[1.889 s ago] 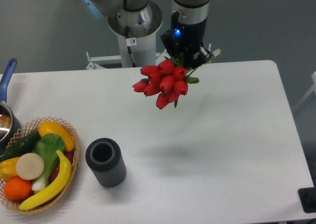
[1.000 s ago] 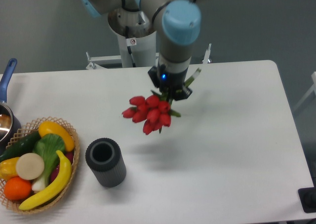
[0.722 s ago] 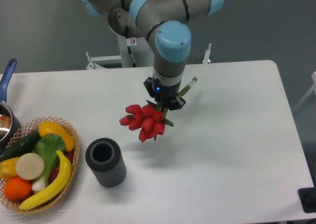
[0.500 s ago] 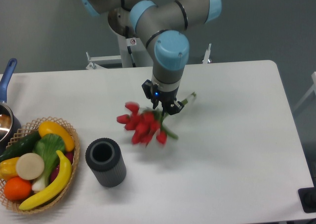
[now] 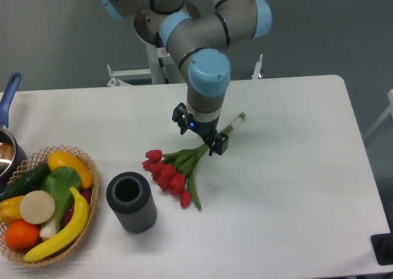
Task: Place the flowers on the table
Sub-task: 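Lay the tulips flat on the table and open the gripper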
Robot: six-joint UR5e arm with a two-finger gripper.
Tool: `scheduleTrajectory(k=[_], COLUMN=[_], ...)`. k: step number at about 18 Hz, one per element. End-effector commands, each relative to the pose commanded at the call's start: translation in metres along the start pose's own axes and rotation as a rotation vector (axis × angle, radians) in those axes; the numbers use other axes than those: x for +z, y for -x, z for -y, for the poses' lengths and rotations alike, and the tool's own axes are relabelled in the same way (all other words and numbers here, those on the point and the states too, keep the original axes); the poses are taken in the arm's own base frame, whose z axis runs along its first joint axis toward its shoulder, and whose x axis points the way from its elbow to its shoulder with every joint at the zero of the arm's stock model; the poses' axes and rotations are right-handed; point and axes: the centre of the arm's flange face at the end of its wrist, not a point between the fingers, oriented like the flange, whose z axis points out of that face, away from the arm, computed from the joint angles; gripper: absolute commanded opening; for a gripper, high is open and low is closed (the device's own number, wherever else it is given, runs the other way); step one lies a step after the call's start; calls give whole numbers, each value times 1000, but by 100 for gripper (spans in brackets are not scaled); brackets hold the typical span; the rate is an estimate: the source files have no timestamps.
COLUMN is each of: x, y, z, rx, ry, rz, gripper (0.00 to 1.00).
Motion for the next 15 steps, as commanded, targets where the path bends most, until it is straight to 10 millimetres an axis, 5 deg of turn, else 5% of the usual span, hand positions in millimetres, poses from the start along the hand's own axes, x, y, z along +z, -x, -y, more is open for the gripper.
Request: scheduleTrajectory(k=[8, 15], x=[-79, -135], y=[-13, 11], z=[-16, -27], rx=[16, -8], ry=[-2, 27], rz=[145, 66], gripper=[100, 100])
